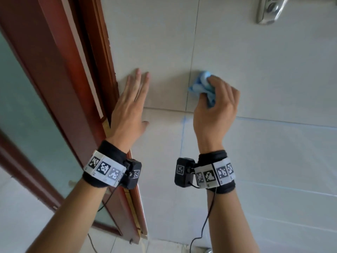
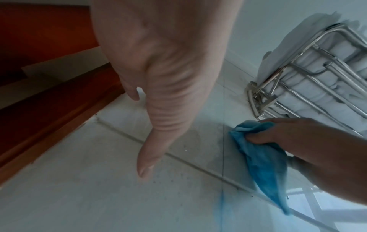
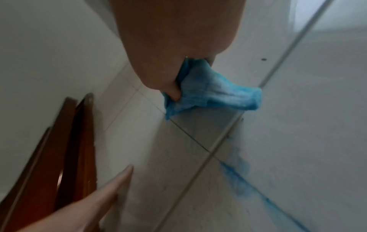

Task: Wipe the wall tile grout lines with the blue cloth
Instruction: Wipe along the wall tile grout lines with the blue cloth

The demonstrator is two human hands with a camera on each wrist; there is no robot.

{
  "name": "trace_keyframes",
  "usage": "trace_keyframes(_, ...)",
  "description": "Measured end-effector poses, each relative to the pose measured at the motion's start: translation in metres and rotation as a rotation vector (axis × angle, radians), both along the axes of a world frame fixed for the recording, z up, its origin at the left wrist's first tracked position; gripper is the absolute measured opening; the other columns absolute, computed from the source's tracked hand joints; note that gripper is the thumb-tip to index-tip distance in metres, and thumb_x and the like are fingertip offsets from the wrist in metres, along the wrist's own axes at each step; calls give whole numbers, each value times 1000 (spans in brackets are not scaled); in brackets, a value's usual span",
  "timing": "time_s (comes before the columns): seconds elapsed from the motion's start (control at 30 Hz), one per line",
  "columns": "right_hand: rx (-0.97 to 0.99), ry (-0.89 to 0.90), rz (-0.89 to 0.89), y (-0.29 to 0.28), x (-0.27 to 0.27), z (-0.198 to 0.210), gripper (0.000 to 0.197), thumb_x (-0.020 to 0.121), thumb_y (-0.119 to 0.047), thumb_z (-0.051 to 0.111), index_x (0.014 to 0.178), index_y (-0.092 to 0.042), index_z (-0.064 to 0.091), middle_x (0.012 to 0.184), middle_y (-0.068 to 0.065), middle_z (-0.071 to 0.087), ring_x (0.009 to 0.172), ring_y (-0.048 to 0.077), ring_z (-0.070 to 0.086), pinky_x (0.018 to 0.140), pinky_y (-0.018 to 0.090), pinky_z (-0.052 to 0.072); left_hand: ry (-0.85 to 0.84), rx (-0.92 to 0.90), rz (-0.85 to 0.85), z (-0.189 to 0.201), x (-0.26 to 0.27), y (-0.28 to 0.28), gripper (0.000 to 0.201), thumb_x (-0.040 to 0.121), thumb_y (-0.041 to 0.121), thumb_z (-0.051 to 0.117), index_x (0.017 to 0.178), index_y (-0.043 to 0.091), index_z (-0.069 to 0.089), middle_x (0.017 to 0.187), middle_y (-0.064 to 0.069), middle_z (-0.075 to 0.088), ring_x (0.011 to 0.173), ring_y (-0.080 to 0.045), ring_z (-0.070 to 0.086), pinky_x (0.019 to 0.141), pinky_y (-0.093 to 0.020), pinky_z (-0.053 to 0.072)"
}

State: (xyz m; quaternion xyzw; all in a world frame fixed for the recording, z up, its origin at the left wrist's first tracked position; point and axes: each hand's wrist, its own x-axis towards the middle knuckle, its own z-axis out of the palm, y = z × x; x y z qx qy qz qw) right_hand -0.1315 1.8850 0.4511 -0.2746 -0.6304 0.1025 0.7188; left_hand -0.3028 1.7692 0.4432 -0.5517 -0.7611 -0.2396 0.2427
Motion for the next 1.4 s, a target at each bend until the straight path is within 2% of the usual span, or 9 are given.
trace_keyframes(0.2, -141, 24, 13, -21, -34, -47, 49, 70, 16, 61, 109, -9, 76, 111, -5, 73, 102, 21, 59, 88, 15, 45, -48, 69, -39, -15, -6, 6, 137, 72, 7, 92, 168, 25, -3, 176, 3, -11, 162, -23, -4, 128, -36, 18)
trace_keyframes(0.4, -330, 27, 13, -44, -48, -69, 44, 76, 16, 67, 109, -11, 76, 104, -8, 71, 103, 15, 59, 87, 18, 50, -77, 71, -122, -31, -19, -1, 127, 76, 4, 88, 168, 20, 3, 176, 0, -4, 162, -21, -3, 131, -41, 17)
trace_keyframes(0.57, -179, 62, -8, -51, -82, -40, 36, 81, 10, 78, 113, -6, 76, 116, -1, 74, 109, 20, 62, 94, 13, 46, -84, 142, -188, -36, -26, 2, 114, 81, -13, 74, 168, 17, 8, 176, -2, 1, 162, -22, 3, 129, -46, 24)
trace_keyframes(0.77, -154, 50, -103, -48, -89, -65, 39, 72, 16, 77, 105, -5, 79, 112, -2, 74, 104, 25, 66, 92, 16, 48, -49, 198, -297, -37, -54, 0, 101, 80, -29, 51, 167, 14, 21, 175, -4, 12, 162, -19, 12, 125, -47, 31)
trace_keyframes(0.97, -339, 405, -365, -11, -31, -79, 29, 78, -9, 86, 105, -9, 78, 102, 2, 76, 94, 20, 71, 82, 38, 59, -4, 72, -265, -35, -54, 0, 122, 76, 11, 89, 168, 11, 7, 176, -9, 0, 163, -24, -1, 132, -42, 12)
trace_keyframes(1.03, -303, 405, -364, -18, -49, -77, 30, 77, -6, 84, 105, -9, 77, 104, 2, 76, 95, 22, 71, 83, 38, 59, 19, 51, -238, -37, -53, 3, 131, 71, 21, 92, 167, 8, 5, 175, -13, -2, 162, -28, -3, 132, -43, 9)
trace_keyframes(1.13, -239, 242, -262, -38, -79, -81, 32, 73, 1, 83, 105, -7, 78, 110, 3, 77, 100, 21, 70, 90, 23, 55, 37, 57, -214, -40, -53, 4, 132, 70, 22, 93, 167, 7, 5, 175, -14, -1, 162, -30, -3, 132, -44, 8)
trace_keyframes(1.27, -205, 110, -142, -36, -67, -83, 32, 75, 5, 85, 104, -6, 79, 111, -5, 74, 102, 18, 69, 92, 18, 52, 45, 68, -175, -42, -50, 8, 130, 73, 22, 91, 167, 8, 3, 175, -14, -2, 162, -30, -5, 132, -45, 10)
trace_keyframes(1.4, -309, 269, -295, -9, -19, -94, 31, 77, -3, 83, 107, -10, 79, 110, 0, 77, 99, 19, 72, 88, 39, 59, -5, 84, -143, -43, -39, 11, 138, 69, 29, 95, 167, 10, 0, 175, -15, -5, 162, -31, -7, 132, -46, 7)
